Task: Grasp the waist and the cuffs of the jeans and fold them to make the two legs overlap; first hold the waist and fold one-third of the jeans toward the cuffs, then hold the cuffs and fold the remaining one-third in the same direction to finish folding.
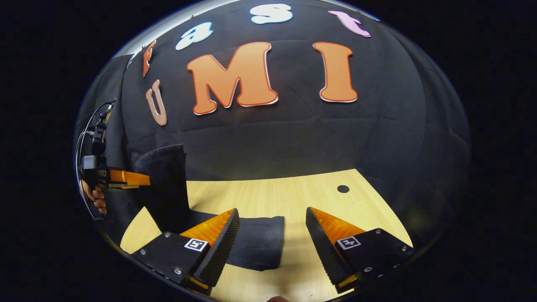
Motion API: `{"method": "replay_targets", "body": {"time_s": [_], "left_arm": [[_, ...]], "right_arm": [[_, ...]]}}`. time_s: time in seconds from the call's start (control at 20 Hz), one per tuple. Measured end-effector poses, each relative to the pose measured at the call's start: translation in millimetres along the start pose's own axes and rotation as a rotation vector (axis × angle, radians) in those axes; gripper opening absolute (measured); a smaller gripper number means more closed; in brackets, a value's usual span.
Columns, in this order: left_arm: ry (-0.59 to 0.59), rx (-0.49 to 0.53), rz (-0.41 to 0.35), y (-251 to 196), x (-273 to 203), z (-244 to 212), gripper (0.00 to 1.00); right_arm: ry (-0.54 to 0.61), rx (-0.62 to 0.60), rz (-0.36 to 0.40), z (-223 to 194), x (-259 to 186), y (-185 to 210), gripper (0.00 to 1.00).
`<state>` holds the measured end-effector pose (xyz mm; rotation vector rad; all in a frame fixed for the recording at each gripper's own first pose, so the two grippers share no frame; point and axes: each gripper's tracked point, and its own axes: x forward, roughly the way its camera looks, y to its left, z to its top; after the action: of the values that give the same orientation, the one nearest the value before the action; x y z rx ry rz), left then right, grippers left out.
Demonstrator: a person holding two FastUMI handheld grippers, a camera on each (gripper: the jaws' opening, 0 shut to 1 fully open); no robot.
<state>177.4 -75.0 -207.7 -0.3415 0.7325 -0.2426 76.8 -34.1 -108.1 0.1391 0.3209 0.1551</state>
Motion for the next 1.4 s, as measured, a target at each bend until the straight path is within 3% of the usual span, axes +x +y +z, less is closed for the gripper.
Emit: {"method": "replay_targets", "body": {"time_s": [0.3,0.6,0.95,1.05,1.1,1.2,1.3,1.4], "left_arm": [[0.133,0.107,-0.025,-74,43,-48,0.02],[0.261,0.212,-0.093,-149,72,-108,0.02],[0.433,0.301,-0.119,-170,71,-172,0.03],[0.491,0.302,-0.170,-177,67,-190,0.07],[0.507,0.289,-0.196,-181,65,-194,0.18],[0.528,0.243,-0.291,-196,56,-197,0.27],[0.496,0.217,-0.369,-207,37,-184,0.57],[0.432,0.234,-0.385,-204,31,-166,0.86]], "right_arm": [[0.015,0.060,-0.054,-9,4,-56,0.96],[0.048,0.088,-0.080,-24,11,-87,0.97],[0.071,0.097,-0.090,-31,18,-98,0.97],[0.078,0.090,-0.087,-33,22,-95,0.98],[0.079,0.088,-0.084,-33,21,-94,0.98],[0.084,0.089,-0.076,-35,21,-92,0.98],[0.084,0.088,-0.071,-34,22,-88,0.98],[0.077,0.083,-0.067,-29,23,-84,0.98]]}}
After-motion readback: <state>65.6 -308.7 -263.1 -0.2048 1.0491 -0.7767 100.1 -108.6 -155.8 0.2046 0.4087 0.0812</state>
